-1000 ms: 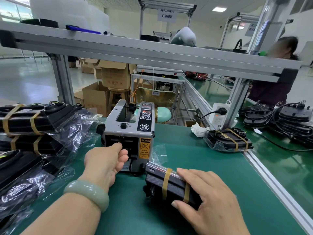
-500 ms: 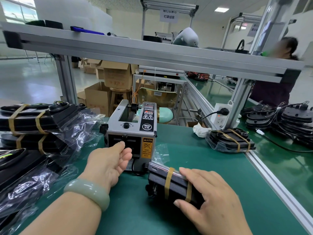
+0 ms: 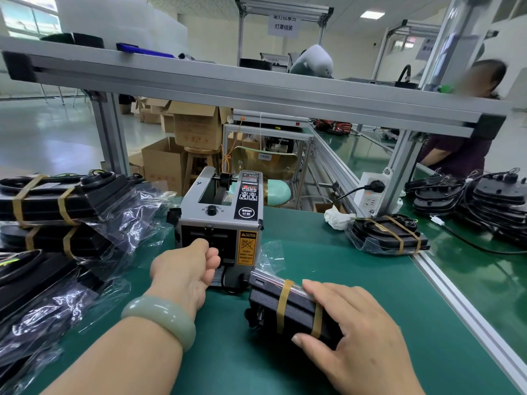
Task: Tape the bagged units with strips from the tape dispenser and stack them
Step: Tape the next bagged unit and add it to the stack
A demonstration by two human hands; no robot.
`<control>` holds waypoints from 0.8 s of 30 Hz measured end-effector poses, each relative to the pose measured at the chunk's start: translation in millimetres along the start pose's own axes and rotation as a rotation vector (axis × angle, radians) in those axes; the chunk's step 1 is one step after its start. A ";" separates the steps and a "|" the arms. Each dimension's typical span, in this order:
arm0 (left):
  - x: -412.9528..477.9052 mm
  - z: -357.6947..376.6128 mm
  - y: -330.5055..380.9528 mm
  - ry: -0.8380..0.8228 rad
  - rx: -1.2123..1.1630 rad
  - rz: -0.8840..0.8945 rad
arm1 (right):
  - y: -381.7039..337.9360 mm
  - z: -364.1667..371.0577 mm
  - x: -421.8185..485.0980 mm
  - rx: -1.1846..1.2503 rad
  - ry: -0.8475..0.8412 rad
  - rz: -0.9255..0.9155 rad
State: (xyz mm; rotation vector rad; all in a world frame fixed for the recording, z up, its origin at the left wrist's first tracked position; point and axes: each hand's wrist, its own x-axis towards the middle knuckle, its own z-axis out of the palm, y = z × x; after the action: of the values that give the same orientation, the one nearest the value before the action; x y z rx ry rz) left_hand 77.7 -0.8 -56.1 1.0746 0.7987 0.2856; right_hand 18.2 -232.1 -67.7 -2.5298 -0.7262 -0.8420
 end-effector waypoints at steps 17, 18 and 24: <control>-79.8 -29.6 -35.8 -0.318 0.166 0.343 | 1.9 -0.5 -0.2 0.013 -0.020 -0.021; -81.4 -27.9 -38.5 -0.316 0.147 0.332 | 1.4 -0.2 -0.3 0.005 -0.020 -0.019; -84.3 -19.5 -49.1 -0.274 0.100 0.296 | -4.7 2.1 -3.1 -0.027 -0.026 0.008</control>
State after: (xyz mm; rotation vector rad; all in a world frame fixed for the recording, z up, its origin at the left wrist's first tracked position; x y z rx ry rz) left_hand -2.3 -59.1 -66.1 1.2957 0.4115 0.3412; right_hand 14.3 -228.4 -70.4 -2.5705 -0.7174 -0.8225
